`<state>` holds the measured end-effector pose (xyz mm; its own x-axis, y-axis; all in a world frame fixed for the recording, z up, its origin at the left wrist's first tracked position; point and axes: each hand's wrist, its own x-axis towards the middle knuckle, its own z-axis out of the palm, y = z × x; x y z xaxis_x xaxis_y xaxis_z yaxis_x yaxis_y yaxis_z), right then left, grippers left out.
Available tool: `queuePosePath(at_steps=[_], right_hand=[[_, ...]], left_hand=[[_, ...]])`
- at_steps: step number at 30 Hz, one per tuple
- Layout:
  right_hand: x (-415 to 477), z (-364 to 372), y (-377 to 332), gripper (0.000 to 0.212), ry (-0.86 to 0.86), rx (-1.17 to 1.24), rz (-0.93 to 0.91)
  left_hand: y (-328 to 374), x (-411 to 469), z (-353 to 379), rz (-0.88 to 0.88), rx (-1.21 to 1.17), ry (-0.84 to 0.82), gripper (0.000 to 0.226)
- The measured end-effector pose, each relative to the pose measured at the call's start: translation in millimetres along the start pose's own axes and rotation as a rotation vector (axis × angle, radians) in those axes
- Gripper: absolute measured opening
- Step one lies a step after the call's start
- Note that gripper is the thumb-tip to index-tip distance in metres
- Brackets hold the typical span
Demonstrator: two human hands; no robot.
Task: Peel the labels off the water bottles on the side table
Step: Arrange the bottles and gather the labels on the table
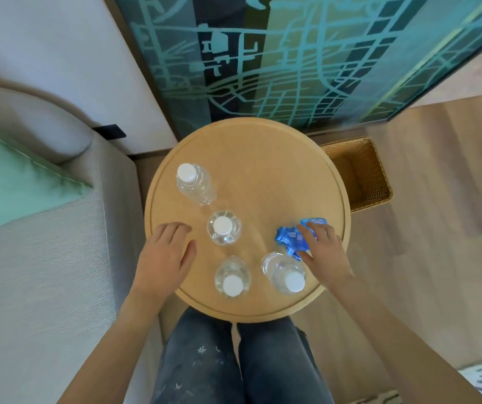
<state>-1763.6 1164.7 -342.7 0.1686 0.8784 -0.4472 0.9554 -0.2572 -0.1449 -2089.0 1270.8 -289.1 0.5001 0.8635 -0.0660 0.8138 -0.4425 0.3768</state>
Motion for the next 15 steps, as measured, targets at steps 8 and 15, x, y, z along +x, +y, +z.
queuePosePath(at_steps=[8, 15], right_hand=[[-15.5, -16.0, 2.5, 0.076, 0.026, 0.222, -0.105], [-36.1, -73.6, -8.1, 0.055, 0.321, 0.522, -0.100]], left_hand=[[9.5, -1.9, -16.1, -0.010, 0.004, -0.012, 0.041], [28.1, -6.6, -59.5, -0.034, -0.009, 0.003, 0.044]])
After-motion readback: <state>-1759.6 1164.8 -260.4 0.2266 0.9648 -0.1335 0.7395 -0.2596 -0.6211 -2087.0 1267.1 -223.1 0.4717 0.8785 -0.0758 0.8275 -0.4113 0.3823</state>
